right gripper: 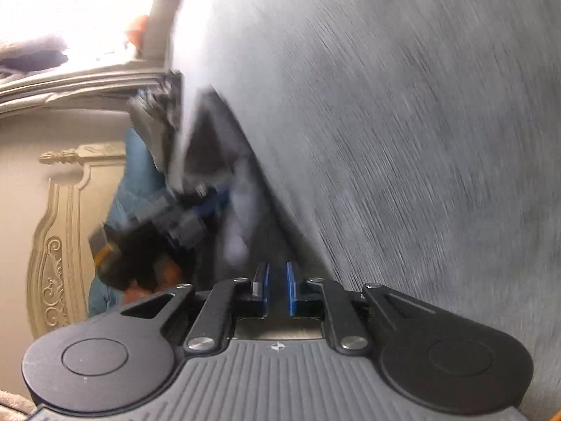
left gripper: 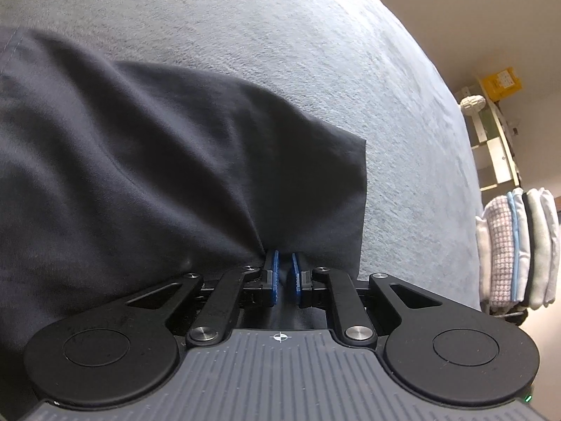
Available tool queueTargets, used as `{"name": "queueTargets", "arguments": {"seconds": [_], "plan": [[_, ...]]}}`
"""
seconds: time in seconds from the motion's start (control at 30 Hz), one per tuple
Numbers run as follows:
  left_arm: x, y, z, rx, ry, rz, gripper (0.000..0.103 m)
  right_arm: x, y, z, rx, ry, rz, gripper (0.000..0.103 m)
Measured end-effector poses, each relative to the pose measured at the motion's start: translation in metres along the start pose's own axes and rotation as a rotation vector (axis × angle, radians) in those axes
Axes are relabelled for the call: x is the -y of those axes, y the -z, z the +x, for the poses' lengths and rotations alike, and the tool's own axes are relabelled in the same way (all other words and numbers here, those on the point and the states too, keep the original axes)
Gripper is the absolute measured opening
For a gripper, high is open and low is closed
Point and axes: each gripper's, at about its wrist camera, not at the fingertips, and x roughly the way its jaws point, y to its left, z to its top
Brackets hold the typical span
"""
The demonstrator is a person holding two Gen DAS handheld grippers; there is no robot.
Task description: Fold clothes
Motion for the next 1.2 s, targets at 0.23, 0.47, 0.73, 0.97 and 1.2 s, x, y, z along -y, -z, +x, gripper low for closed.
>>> {"name": "queueTargets", "arguments": {"seconds": [0.23,0.47,0.73,0.97,1.2], "plan": [[0.047,0.007,-0.021,-0.007,0.007,0.200,0.028,-0.006,-0.007,0.012,0.010,0.045,-0.006,0.023],[0.103,0.015,0.035,-0.171,-0.209,0.371,0.039,0.011,0.009,0.010,0.034,0.043,0.064,0.029],[0.123,0.024,0.050,-0.151,-0.359,0.436,0.028,0.031,0.009,0.017,0.050,-0.029,0.177,0.025],[0.127,0.031,0.043,-0.102,-0.373,0.447,0.004,0.036,0.014,0.024,0.060,-0.060,0.234,0.002],[0.126,0.039,0.030,-0.056,-0.328,0.379,0.003,0.044,0.034,0.019,0.070,-0.123,0.378,0.001]]}}
